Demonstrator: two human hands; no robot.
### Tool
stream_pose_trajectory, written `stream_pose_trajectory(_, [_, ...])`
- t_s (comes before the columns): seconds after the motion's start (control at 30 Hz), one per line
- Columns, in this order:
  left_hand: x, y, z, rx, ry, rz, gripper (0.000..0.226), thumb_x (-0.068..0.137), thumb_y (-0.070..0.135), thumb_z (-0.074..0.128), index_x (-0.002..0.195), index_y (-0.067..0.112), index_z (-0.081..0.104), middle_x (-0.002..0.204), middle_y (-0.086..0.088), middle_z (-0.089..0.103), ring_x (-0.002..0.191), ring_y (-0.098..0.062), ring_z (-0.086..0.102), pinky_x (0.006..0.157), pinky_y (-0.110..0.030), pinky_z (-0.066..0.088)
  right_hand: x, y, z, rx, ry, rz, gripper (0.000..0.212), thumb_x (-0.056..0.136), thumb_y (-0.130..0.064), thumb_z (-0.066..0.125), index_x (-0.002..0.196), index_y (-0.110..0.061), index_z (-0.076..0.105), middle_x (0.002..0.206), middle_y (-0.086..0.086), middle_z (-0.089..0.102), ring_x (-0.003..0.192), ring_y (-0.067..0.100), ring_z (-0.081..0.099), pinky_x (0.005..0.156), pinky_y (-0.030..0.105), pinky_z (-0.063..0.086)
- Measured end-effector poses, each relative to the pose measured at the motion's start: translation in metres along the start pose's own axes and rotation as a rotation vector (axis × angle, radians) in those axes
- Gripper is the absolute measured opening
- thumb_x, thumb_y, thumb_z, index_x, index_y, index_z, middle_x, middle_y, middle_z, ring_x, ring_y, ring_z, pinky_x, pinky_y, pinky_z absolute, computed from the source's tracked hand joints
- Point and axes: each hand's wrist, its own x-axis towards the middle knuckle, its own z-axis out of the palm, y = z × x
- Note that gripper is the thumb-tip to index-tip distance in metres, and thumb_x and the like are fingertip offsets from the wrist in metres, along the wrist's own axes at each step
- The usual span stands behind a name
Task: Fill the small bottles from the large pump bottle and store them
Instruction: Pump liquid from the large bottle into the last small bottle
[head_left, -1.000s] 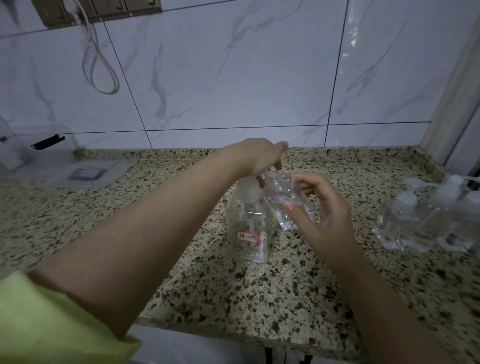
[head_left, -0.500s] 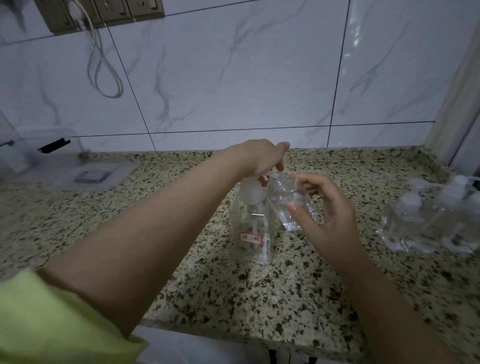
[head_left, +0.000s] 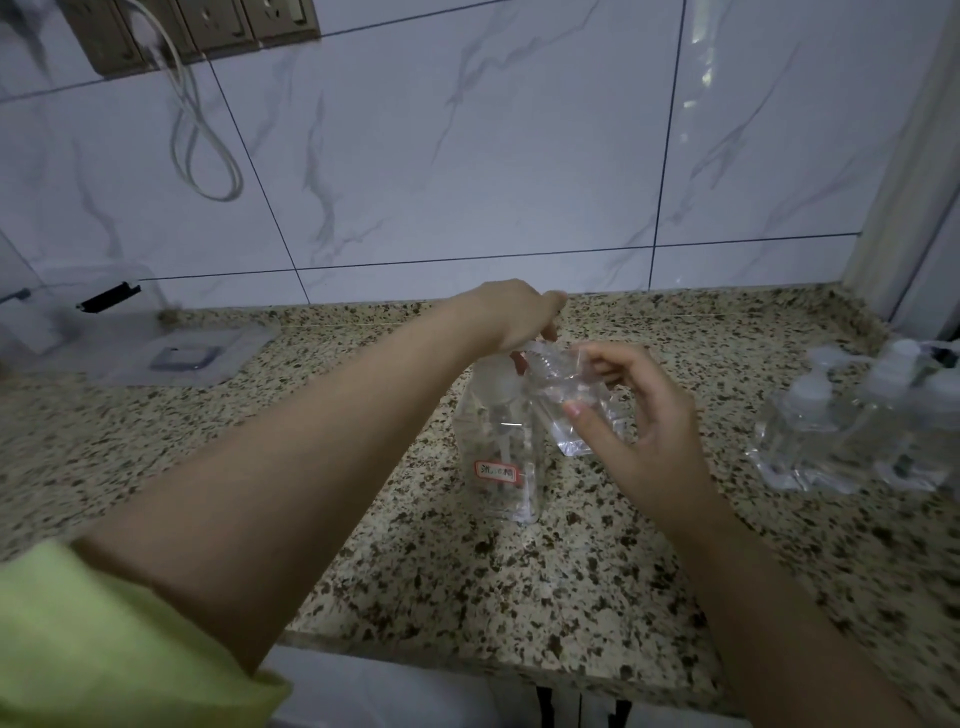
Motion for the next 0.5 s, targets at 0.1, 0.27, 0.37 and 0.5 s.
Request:
stream_pose_trajectory(0.1, [0.0002, -0.0004, 0.0001, -0.001, 0.023, 0.006, 0.058, 0.106, 0.049, 0.025, 0.112, 0.017, 0.073, 0.118, -0.006, 0.068, 0.110, -0.023, 0.062, 0.087, -0.031, 0.041, -0.0001, -0.0006, 0.0003, 0.010, 0.007, 0.005, 0.039, 0.087, -0.032, 0.069, 0.124, -0.022, 0.059, 0.110, -0.016, 0.063, 0.107, 0.014, 0.061, 0.097, 0.035, 0.053])
stream_pose_trajectory(0.27, [0.0006, -0.0046, 0.0017, -0.049, 0.043, 0.006, 0.058, 0.106, 0.048, 0.024, 0.108, 0.020, 0.074, 0.118, -0.005, 0.069, 0.111, -0.023, 0.060, 0.086, -0.032, 0.039, 0.0001, -0.0007, 0.0003, 0.006, 0.001, 0.006, 0.039, 0.087, -0.031, 0.069, 0.123, -0.022, 0.059, 0.110, -0.018, 0.063, 0.107, 0.013, 0.061, 0.097, 0.032, 0.052])
stream_pose_trajectory(0.37, [0.0010, -0.0036, 0.0011, -0.062, 0.048, 0.009, 0.057, 0.106, 0.049, 0.025, 0.109, 0.020, 0.073, 0.113, -0.004, 0.070, 0.106, -0.022, 0.062, 0.084, -0.030, 0.043, -0.0002, -0.0003, -0.0004, 0.000, 0.010, 0.006, 0.039, 0.087, -0.032, 0.069, 0.124, -0.021, 0.059, 0.111, -0.014, 0.064, 0.107, 0.012, 0.061, 0.096, 0.030, 0.051])
stream_pose_trajectory(0.5, [-0.0003, -0.0056, 0.0008, -0.153, 0.065, 0.020, 0.055, 0.104, 0.050, 0.027, 0.105, 0.021, 0.073, 0.106, -0.001, 0.072, 0.107, -0.021, 0.061, 0.097, -0.039, 0.049, 0.0000, -0.0003, 0.0005, -0.012, 0.006, 0.011, 0.040, 0.087, -0.031, 0.069, 0.123, -0.016, 0.061, 0.111, -0.013, 0.064, 0.107, 0.012, 0.061, 0.096, 0.031, 0.051])
